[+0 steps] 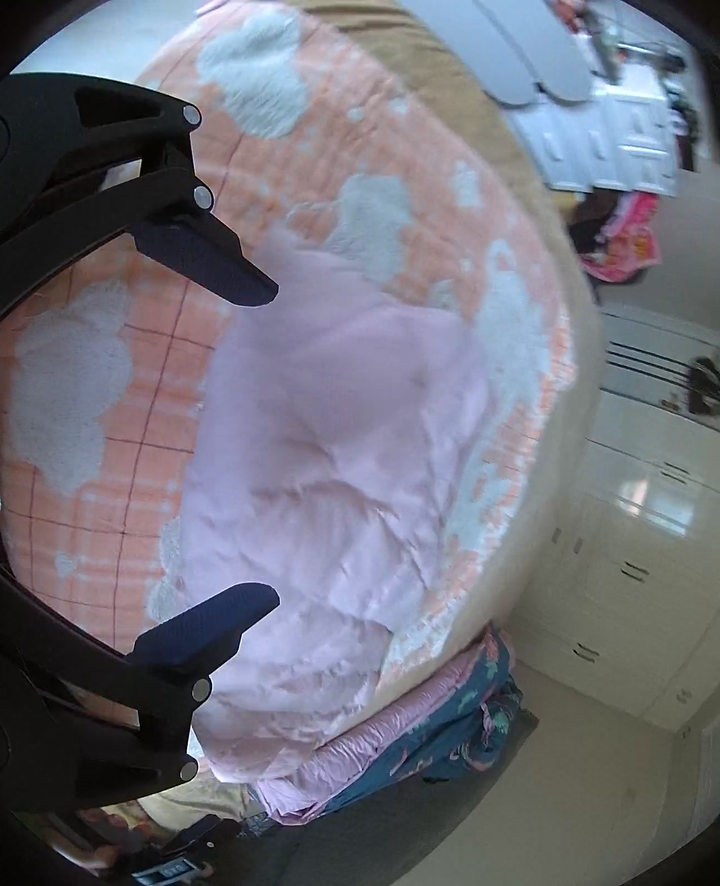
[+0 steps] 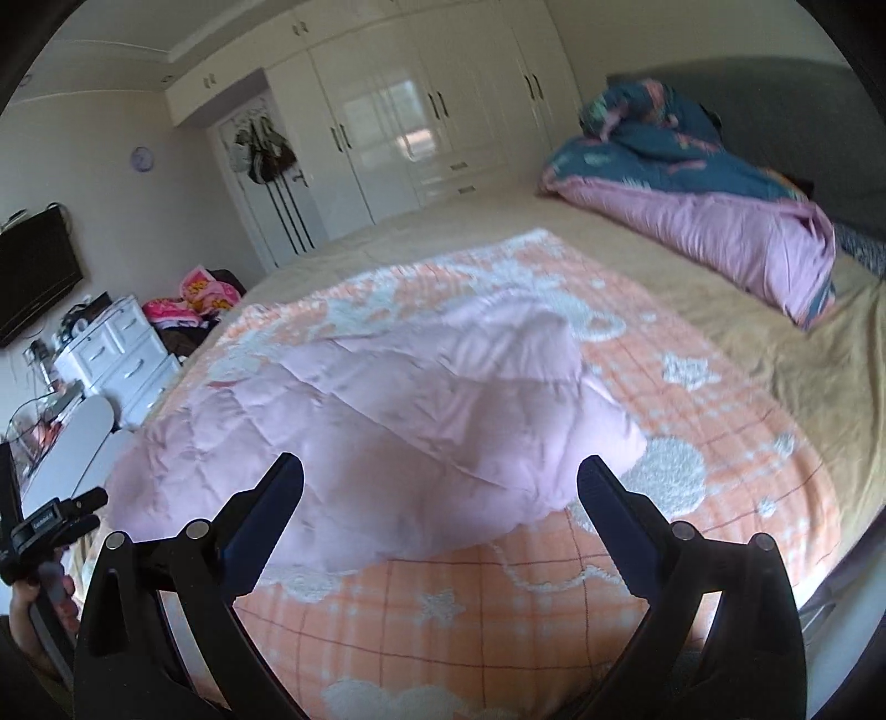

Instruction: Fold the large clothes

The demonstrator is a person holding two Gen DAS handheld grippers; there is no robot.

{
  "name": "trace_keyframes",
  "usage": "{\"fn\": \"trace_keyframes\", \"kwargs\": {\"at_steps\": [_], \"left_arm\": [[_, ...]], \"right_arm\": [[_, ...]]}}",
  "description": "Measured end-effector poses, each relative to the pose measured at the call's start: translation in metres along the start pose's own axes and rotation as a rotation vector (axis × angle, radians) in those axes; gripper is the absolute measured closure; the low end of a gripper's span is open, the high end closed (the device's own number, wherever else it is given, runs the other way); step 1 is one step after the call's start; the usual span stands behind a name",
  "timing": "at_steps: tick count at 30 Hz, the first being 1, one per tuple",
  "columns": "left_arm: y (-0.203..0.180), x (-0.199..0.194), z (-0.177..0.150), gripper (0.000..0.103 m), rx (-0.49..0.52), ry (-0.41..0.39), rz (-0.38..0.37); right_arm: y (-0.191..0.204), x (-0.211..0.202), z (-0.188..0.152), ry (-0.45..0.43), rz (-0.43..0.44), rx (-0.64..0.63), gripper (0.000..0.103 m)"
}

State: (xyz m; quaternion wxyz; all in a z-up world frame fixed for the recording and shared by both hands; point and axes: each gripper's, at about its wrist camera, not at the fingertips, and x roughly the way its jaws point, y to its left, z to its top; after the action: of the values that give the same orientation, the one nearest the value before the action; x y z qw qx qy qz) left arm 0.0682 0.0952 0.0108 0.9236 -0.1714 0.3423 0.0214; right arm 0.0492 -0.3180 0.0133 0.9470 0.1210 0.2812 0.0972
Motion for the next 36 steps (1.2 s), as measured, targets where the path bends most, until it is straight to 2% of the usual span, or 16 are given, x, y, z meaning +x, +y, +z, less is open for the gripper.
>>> {"fn": "trace_keyframes", "kwargs": {"at_steps": [10,17,23,26,29,36], "left_arm": [[-0.033,-0.048,-0.007,0.009,0.093,-0.086,-0.035],[-0.051,-0.067,-0.024,0.009,0.147,-0.124,-0.054],[-0.054,-0.068,-0.044,0.009,0.155,-0.118,-0.073],[-0.059,-0.068,-0.056,0.009,0.189,-0.129,-0.059],[-0.062,-0.061,-0.065,0.009,0.190,-0.108,-0.077],[-0.068,-0.050,-0.074,0.009,0.196,-0.068,-0.088]], "right_arm": [[0.034,-0.049,-0.003,-0.086,0.036,-0.102,0.004],[0.055,-0.061,-0.016,-0.094,0.044,-0.154,0.004],[0.063,-0.057,-0.036,-0.076,0.040,-0.189,0.004],[0.067,-0.052,-0.050,-0.052,0.037,-0.209,0.004],[0.071,-0.044,-0.064,-0.019,0.039,-0.228,0.004],[0.079,-0.034,-0.070,0.005,0.038,-0.254,0.004]]}}
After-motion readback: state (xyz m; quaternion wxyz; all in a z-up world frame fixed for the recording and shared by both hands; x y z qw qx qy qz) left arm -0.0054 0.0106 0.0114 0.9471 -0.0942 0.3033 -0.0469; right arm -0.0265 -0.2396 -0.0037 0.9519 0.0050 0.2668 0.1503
